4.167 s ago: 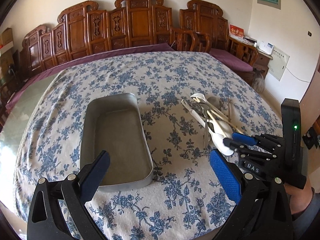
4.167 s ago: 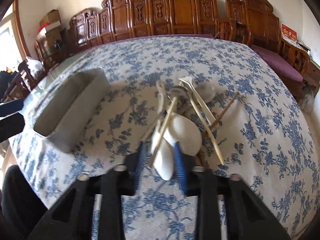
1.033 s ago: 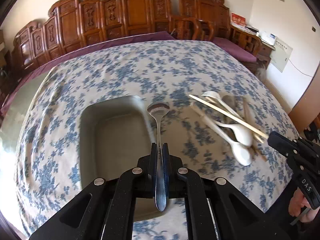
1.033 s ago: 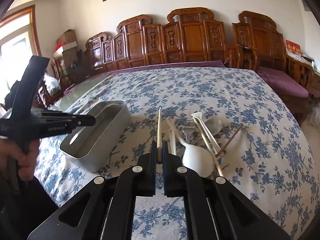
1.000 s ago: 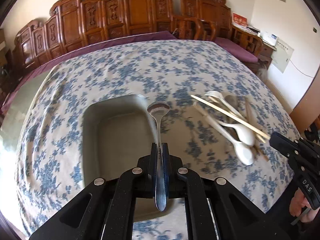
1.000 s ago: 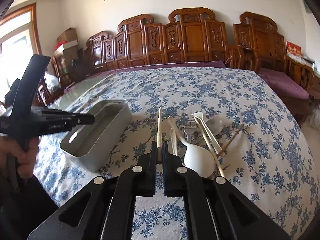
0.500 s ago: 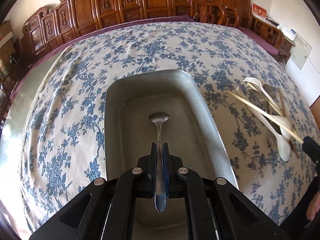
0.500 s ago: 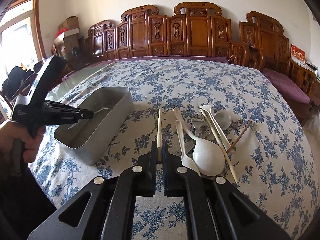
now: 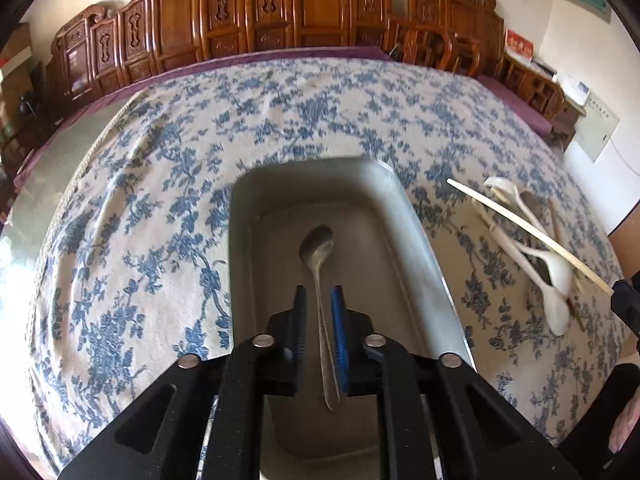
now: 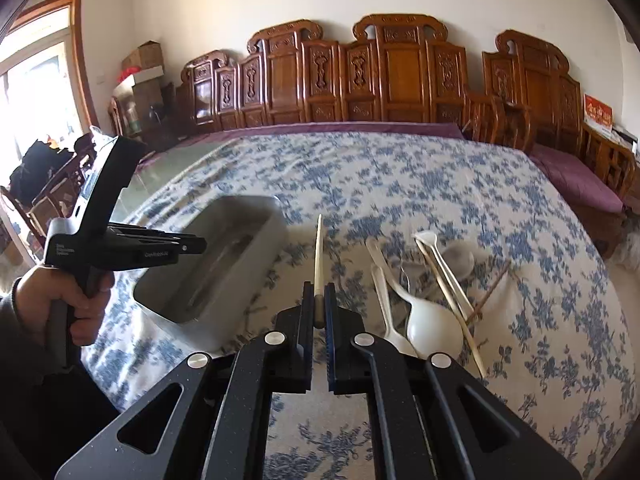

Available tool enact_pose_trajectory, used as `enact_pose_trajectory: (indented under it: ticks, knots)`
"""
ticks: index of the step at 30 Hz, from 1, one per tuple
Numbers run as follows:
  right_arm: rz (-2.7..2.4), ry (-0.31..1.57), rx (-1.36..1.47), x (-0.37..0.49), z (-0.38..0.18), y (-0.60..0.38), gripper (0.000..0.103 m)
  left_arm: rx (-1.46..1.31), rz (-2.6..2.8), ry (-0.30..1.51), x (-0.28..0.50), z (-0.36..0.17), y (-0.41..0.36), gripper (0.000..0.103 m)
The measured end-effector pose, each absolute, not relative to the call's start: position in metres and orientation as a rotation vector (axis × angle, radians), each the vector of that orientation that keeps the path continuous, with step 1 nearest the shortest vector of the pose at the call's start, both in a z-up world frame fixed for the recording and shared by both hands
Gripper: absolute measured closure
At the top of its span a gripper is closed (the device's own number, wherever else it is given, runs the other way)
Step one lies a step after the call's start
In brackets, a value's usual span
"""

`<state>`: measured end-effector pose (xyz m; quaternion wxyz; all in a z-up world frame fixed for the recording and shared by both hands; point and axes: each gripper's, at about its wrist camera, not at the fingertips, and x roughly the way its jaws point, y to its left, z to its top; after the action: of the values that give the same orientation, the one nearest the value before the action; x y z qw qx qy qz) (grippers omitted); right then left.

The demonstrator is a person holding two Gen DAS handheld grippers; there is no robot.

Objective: Organize utensils
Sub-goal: 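Lower the metal spoon into the grey tray and open the left tool while the right tool carries the chopstick, then lower the chopstick into the grey tray and open the right tool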

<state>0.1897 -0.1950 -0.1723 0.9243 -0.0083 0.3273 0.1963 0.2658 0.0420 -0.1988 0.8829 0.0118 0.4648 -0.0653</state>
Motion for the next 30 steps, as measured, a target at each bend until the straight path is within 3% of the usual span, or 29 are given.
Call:
enact_pose_trajectory:
  ticks: [11, 30]
  knots:
    - [0.511, 0.682, -0.028, 0.197, -0.154, -0.144, 0.097, -0.018, -0.131, 0.884, 0.252, -0.167, 0.074, 0.089]
    - [0.562, 0.82, -0.122, 0.234, -0.205, -0.053, 0.095, -0.055, -0.088, 0.85, 0.248, -0.158, 0.101, 0.089]
